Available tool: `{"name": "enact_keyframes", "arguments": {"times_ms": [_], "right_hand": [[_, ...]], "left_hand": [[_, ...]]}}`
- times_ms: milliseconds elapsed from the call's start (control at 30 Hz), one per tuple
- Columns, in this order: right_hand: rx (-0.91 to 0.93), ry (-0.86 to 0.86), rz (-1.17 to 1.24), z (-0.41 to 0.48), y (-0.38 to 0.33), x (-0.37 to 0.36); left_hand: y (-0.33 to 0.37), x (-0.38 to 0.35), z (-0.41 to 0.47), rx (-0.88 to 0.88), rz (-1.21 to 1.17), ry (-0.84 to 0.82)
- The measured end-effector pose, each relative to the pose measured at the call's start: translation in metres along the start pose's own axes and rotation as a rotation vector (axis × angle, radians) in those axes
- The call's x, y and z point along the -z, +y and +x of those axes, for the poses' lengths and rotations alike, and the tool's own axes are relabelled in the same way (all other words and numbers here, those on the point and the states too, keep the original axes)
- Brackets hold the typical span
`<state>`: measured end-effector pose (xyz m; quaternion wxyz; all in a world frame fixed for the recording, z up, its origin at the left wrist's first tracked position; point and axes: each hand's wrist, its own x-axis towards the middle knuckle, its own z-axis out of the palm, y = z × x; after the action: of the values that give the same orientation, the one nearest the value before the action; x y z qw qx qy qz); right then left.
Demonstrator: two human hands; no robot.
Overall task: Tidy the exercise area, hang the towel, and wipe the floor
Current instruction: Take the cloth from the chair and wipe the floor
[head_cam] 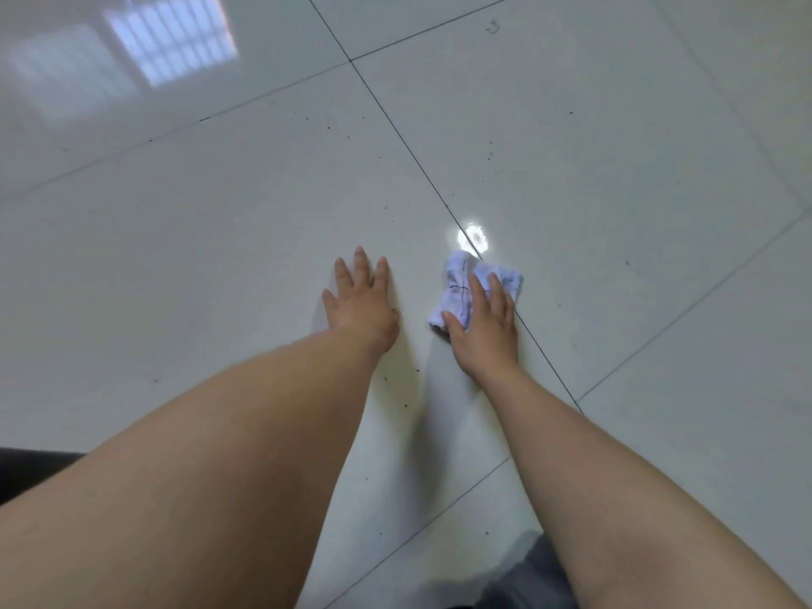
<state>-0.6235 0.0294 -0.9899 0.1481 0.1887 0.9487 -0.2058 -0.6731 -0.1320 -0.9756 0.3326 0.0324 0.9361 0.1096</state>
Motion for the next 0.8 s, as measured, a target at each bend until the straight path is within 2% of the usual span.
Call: {"name": "enact_keyframes", "arguments": {"times_ms": [167,367,433,500,600,700,800], "right_hand": [[-0.001,0.104,0.011,0.007,-0.003,-0.017],[0.000,0.171,0.029,0.038,-0.011,-0.011],[0.018,0.183,0.033,0.059,-0.020,-0.005],[0.029,0.143,0.015,0.081,-0.034,0.003],[0.173,0.051,-0.069,0.095,-0.053,0.006],[0.420,0.003,-0.114,0.081,-0.059,-0.008],[0.525,0.010,-0.118,0.071,-0.050,-0.015]], "left_hand": [[-0.014,-0.012,0.003,-0.064,0.025,0.128],[-0.032,-0.003,0.009,-0.133,0.116,0.130],[-0.042,0.003,0.013,-0.098,0.115,0.138],[-0.051,0.010,0.014,0.010,0.047,0.135],[-0.060,0.017,0.012,0.147,-0.050,0.134],[-0.066,0.016,0.011,0.157,-0.055,0.162],[-0.069,0.011,0.012,0.148,-0.034,0.192]]}}
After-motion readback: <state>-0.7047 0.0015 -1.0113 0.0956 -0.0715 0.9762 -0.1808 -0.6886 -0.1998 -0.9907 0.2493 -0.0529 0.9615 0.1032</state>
